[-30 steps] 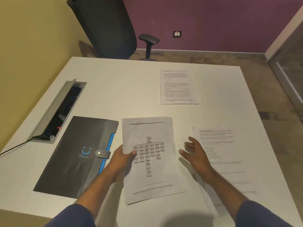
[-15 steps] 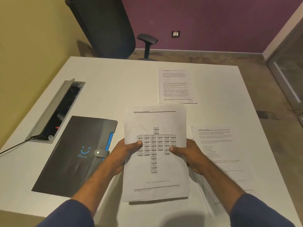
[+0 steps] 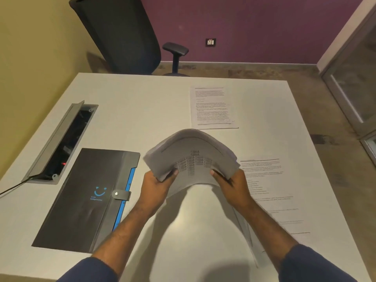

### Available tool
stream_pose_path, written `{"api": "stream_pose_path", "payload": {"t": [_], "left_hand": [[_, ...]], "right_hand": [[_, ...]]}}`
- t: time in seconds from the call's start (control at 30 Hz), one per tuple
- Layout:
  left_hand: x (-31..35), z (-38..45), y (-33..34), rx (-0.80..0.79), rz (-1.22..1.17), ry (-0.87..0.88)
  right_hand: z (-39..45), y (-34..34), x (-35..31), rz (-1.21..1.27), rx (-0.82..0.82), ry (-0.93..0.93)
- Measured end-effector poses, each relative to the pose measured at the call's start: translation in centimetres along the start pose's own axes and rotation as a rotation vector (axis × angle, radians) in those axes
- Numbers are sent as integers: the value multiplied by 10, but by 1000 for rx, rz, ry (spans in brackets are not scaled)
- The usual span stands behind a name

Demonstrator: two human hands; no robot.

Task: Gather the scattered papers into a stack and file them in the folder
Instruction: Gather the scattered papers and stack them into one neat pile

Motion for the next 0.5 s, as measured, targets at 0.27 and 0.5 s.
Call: {"api": "stream_pose_path", "payload": {"t": [0.27, 0.5], "left_hand": [[-19, 8, -22, 267, 76, -79], [-69, 8, -50, 296, 99, -392]], "right_hand": [[-14, -4, 61, 60, -25, 242], [-42, -51, 141, -943, -86, 858]]}}
Point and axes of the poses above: each hand's wrist, its own z-axis towards the middle knuckle, its own y-axis out of the palm, x = y × z, the point moved 8 cm from there along z, towards the middle knuckle, and after that the axes turned 13 degrees about -x, right-handed, at the moved point
